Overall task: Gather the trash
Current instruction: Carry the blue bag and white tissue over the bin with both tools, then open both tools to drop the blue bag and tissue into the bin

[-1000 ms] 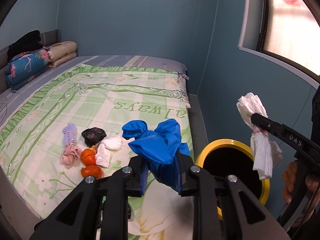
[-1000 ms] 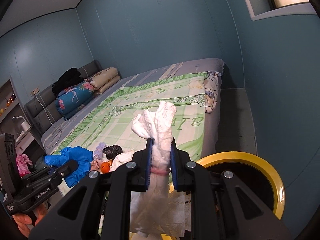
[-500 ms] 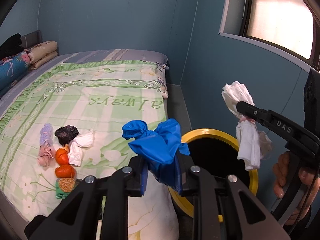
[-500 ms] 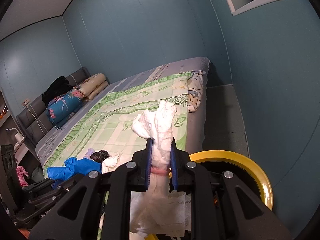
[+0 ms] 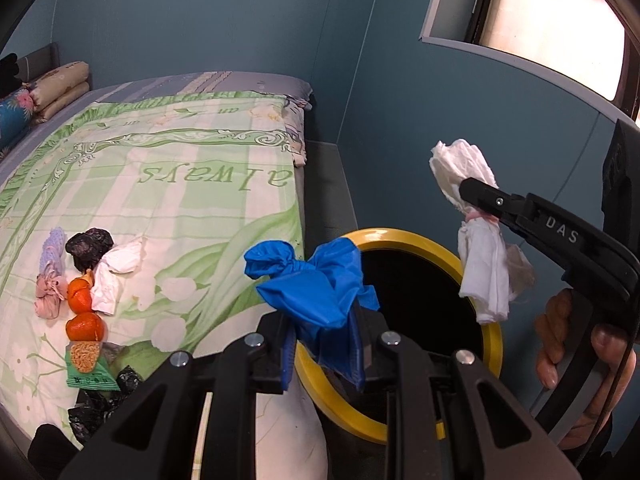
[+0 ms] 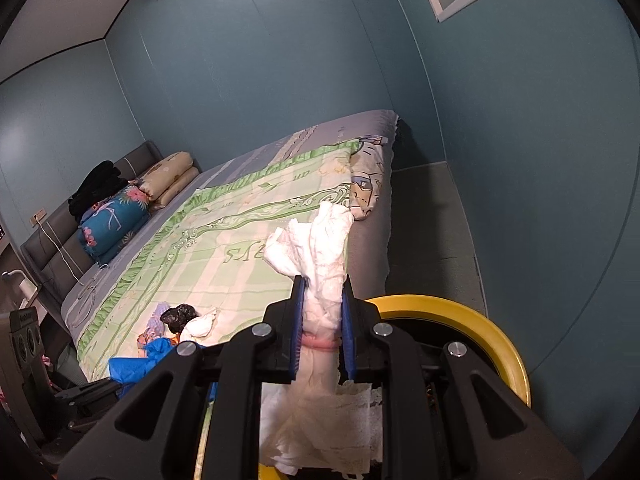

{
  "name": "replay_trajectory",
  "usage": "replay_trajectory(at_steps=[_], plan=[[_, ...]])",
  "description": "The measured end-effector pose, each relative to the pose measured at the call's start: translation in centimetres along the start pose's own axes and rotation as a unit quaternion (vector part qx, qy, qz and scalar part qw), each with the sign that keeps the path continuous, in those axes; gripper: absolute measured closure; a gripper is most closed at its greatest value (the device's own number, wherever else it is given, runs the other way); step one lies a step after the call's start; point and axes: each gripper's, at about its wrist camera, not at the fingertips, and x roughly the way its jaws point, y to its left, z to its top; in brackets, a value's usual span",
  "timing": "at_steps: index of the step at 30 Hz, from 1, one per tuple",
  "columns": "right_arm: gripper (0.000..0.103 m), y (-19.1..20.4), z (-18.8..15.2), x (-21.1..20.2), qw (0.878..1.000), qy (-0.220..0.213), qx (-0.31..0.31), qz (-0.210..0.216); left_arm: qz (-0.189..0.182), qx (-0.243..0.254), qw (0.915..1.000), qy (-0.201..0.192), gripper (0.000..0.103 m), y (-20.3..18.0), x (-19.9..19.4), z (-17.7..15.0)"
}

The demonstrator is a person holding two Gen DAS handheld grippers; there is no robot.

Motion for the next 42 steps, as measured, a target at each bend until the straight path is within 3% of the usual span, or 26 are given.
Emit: replay_trajectory(at_steps=[27, 30, 33, 37, 40, 42], plan=[[0.086, -0.9, -1.4, 3.8, 0.999, 0.024, 0.024, -0.018, -0.02, 0.026, 0.9986, 0.042, 0.08, -2.5, 4.3, -1.1], [0.084, -1.2, -1.4, 3.8, 0.999, 0.024, 0.03, -0.019, -0.023, 0.025, 0.9986, 0.04, 0.074, -2.6, 4.2, -1.2], [0.072, -1.5, -1.6, 3.7, 0.999, 0.02, 0.039, -0.023, -0.02, 0.028, 0.9988, 0.034, 0.064, -2.7, 4.0, -1.3], [0.068, -1.9, -1.4, 3.4, 0.999, 0.013, 0.045, -0.026, -0.014, 0.024, 0.9994, 0.022, 0.045, -2.6, 3.4, -1.3], [0.058, -2.1, -1.3, 3.1, 0.998, 0.004, 0.049, -0.024, -0.005, 0.014, 0.9999, 0.009, 0.027, -1.9, 2.7, -1.2], [0.052, -2.2, -1.3, 2.9, 0.999, -0.001, 0.05, -0.02, 0.003, 0.005, 1.0, -0.002, 0.021, -1.2, 2.1, -1.1]])
